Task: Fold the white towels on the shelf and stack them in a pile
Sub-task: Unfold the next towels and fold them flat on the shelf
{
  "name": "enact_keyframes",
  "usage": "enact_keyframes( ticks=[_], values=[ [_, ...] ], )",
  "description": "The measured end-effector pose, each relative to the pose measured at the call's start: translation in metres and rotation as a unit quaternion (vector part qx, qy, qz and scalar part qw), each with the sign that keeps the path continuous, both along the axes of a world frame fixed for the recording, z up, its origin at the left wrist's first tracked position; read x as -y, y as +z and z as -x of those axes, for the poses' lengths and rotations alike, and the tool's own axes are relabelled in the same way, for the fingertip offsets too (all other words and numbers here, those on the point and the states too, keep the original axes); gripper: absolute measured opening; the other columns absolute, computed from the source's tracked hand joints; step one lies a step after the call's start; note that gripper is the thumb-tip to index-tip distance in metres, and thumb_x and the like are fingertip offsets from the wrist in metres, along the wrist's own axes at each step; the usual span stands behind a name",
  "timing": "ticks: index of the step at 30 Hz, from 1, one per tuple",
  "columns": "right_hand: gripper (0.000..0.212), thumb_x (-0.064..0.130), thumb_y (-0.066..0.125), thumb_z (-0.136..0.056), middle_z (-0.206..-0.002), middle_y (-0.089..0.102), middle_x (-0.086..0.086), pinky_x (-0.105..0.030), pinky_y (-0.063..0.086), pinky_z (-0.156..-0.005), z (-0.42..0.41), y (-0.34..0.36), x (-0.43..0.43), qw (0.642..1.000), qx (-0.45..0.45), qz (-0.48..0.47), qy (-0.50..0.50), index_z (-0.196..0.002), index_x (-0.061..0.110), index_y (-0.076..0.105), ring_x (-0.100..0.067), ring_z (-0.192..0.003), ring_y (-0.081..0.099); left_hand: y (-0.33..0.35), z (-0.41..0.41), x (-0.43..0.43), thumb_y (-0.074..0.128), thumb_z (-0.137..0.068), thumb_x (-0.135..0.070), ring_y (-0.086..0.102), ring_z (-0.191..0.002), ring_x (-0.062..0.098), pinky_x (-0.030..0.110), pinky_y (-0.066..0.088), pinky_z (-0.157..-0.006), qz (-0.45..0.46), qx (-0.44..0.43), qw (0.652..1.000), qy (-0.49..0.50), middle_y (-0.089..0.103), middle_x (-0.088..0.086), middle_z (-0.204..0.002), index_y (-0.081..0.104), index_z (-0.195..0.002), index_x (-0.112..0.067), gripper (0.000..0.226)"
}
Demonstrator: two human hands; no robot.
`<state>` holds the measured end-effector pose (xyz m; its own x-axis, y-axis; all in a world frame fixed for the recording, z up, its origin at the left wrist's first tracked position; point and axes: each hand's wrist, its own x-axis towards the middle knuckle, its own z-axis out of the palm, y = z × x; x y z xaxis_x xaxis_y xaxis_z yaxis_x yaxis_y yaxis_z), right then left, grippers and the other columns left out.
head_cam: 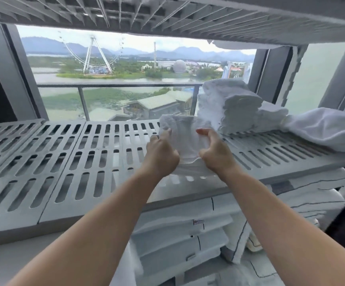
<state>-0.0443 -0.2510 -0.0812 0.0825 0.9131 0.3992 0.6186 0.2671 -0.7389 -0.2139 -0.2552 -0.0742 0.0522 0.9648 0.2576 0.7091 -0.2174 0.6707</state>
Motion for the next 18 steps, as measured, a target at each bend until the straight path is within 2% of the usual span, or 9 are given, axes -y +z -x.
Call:
enact_keyframes(
  ticks=[6,9,13,18],
  values=[
    [0.066,-0.001,0.053,-0.075,-0.133,0.057,0.005,-0.024,0.039,-0.092,-0.103,0.025,0.003,0.999,-0.01,-0.028,-0.04,-0.135,0.027,0.049,-0.013,-0.114,0.054,0.016,-0.111,-0.001,0.057,-0.092,-0.015,0.04,-0.132,0.036,0.043,0.035,-0.113,-0.084,0.025,0.996,-0.012,0.041,0.018,-0.139,0.026,-0.159,-0.019,0.073],
    [0.064,0.002,0.051,-0.074,-0.132,0.057,0.004,-0.03,0.044,-0.092,-0.156,0.034,0.006,0.997,-0.012,-0.042,-0.071,-0.134,0.026,0.048,-0.013,-0.112,0.054,0.023,-0.167,-0.005,0.056,-0.092,-0.017,0.037,-0.134,0.033,0.041,0.035,-0.109,-0.116,0.026,0.993,-0.024,0.039,0.012,-0.14,0.026,-0.159,-0.025,0.073],
    [0.063,0.001,0.049,-0.074,-0.13,0.057,-0.001,-0.041,0.047,-0.098,-0.218,0.043,0.006,0.994,-0.016,-0.057,-0.091,-0.133,0.023,0.048,-0.021,-0.115,0.055,0.029,-0.23,-0.014,0.055,-0.093,-0.018,0.035,-0.136,0.031,0.041,0.036,-0.108,-0.136,0.022,0.989,-0.044,0.036,0.009,-0.143,0.025,-0.159,-0.028,0.073],
    [0.062,-0.003,0.049,-0.076,-0.131,0.057,-0.004,-0.04,0.046,-0.101,-0.279,0.05,-0.009,0.992,-0.006,-0.068,-0.111,-0.135,0.019,0.048,-0.023,-0.118,0.054,0.034,-0.29,-0.035,0.056,-0.094,-0.02,0.037,-0.133,0.032,0.046,0.038,-0.109,-0.136,0.006,0.989,-0.063,0.038,0.01,-0.142,0.023,-0.159,-0.029,0.073]
  ],
)
